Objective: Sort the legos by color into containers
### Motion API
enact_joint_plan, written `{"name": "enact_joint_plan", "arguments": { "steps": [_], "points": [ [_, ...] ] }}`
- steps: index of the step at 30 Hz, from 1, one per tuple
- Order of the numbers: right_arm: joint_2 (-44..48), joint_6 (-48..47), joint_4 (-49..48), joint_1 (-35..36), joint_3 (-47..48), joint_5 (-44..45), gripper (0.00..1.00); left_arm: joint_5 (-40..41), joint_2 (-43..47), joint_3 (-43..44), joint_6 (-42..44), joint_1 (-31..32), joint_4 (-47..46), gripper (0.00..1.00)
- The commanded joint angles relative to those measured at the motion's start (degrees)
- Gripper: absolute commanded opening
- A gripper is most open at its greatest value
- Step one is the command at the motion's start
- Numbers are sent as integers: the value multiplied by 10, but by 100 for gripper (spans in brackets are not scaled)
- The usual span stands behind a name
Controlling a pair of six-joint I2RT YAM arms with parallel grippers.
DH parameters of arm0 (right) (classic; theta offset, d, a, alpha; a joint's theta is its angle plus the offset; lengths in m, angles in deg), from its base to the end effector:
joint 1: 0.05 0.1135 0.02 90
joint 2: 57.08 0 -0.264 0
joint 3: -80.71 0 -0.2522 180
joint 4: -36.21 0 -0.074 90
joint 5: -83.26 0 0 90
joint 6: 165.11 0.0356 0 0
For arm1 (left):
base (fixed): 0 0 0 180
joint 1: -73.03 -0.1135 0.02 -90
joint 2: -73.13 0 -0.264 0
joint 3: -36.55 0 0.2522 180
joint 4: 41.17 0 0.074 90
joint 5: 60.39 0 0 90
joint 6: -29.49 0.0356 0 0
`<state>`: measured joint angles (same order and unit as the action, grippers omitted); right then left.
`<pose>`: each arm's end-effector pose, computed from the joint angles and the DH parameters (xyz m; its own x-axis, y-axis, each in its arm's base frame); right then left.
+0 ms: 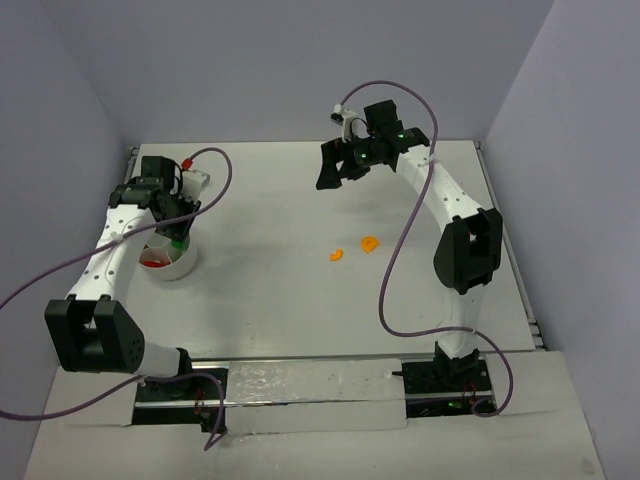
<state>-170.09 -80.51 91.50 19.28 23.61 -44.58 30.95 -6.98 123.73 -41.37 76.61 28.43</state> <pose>0.4111 0.1674 0.3271 -0.6061 -0.2914 -0.7401 -0.7281 0.5778 0.3688 0.2750 -0.0164 0.3074 -0.8196 0.3797 -0.4290 0.3391 0.9251 0.1708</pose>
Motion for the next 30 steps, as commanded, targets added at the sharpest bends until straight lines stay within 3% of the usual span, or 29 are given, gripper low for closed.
{"name": "enact_joint_plan", "arguments": {
  "steps": [1, 4, 13, 23, 30],
  "points": [
    [31, -20, 6, -5, 3, 8, 100, 38, -22, 2, -1, -5, -35, 0],
    [36, -33, 10, -4, -4, 17, 100, 46, -36, 10, -5, -5, -39, 1],
    [43, -133, 90, -5, -18, 87, 99, 61, -54, 1, 5, -5, -48, 20],
    [69, -224, 120, -5, -131, 195, 94, 58, -69, 14, 14, -5, -40, 48],
    [50, -224, 121, -4, -162, 231, 90, 30, -73, 52, 17, -5, -27, 54]
  ]
}}
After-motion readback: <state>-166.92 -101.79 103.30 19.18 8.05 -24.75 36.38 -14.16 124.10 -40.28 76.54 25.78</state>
